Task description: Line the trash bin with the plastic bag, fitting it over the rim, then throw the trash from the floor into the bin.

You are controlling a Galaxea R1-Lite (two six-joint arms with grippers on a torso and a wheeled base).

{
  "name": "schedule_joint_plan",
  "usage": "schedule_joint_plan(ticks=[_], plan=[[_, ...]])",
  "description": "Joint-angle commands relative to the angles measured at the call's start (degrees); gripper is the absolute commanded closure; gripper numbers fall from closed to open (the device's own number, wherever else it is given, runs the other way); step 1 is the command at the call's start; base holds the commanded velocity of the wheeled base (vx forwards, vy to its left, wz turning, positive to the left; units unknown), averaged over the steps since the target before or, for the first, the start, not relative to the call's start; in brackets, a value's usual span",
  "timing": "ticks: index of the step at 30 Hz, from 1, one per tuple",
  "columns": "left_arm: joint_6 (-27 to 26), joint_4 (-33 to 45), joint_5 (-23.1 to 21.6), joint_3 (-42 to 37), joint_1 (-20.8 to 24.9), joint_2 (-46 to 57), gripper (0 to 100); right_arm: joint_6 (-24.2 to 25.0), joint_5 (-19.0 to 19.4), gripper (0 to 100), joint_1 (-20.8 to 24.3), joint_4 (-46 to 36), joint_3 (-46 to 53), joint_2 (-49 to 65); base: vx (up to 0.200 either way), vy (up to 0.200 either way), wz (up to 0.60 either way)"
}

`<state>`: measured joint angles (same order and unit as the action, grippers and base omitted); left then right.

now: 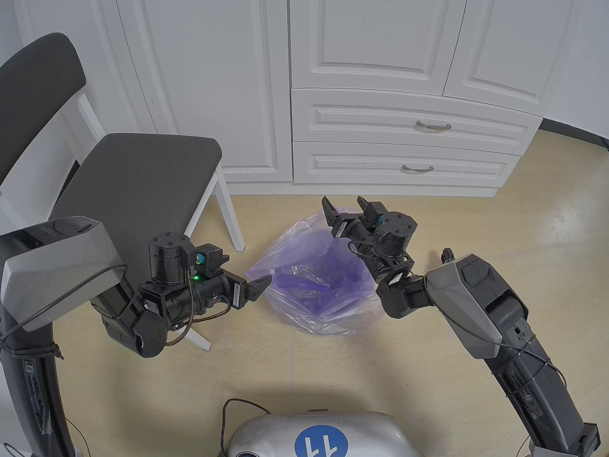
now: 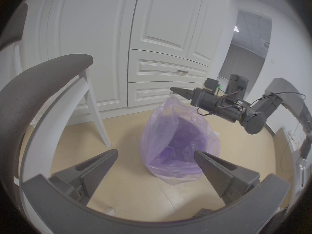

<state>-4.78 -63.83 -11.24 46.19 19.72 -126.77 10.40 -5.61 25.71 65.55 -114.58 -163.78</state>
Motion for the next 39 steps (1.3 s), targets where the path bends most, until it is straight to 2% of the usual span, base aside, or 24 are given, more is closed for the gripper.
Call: schedule_joint_plan(ticks=[1,4,7,9,11,16,17,23,28,33,39], plan=[[0.9,0.0,6.5,4.4,1.5,-3.9,0,-2.6,-0.2,0,0.5,1.7,2.2,2.8,0.0,0.0,0.0],[3.6,0.2,8.4,6.5,3.1,-5.8,0,-4.8,1.0,0,0.3,1.5,15.0,8.6,0.0,0.0,0.0],[8.0,0.9,9.1,9.2,4.7,-7.4,0,-4.7,4.8,0,-0.4,-0.2,25.2,15.2,0.0,0.0,0.0],[10.1,1.2,10.3,10.8,5.1,-8.6,0,-4.7,5.4,0,-1.2,-2.1,27.8,18.1,0.0,0.0,0.0],[11.6,2.7,11.4,12.9,5.2,-9.9,0,-4.9,5.3,0,-3.0,-8.2,28.9,21.1,0.0,0.0,0.0],[14.8,8.2,14.8,17.0,6.0,-11.0,0,-4.7,5.0,0,-5.8,-18.4,26.6,21.6,0.0,0.0,0.0],[17.2,10.7,17.2,19.6,6.4,-11.7,0,-4.6,4.6,0,-6.5,-21.4,24.1,20.6,0.0,0.0,0.0],[22.1,19.6,21.0,27.6,5.5,-14.5,0,-4.6,2.6,0,-8.8,-30.5,16.6,15.9,0.0,0.0,0.0],[25.0,26.1,25.3,35.5,3.8,-17.9,0,-4.7,2.6,0,-9.9,-32.2,13.3,12.9,0.0,0.0,0.0],[26.9,28.8,28.7,42.4,2.2,-22.3,0,-4.6,2.6,0,-10.8,-35.7,8.8,9.5,0.0,0.0,0.0],[28.0,28.1,29.1,45.3,1.2,-24.0,0,-4.7,2.7,0,-11.3,-38.6,7.3,7.9,0.0,0.0,0.0]])
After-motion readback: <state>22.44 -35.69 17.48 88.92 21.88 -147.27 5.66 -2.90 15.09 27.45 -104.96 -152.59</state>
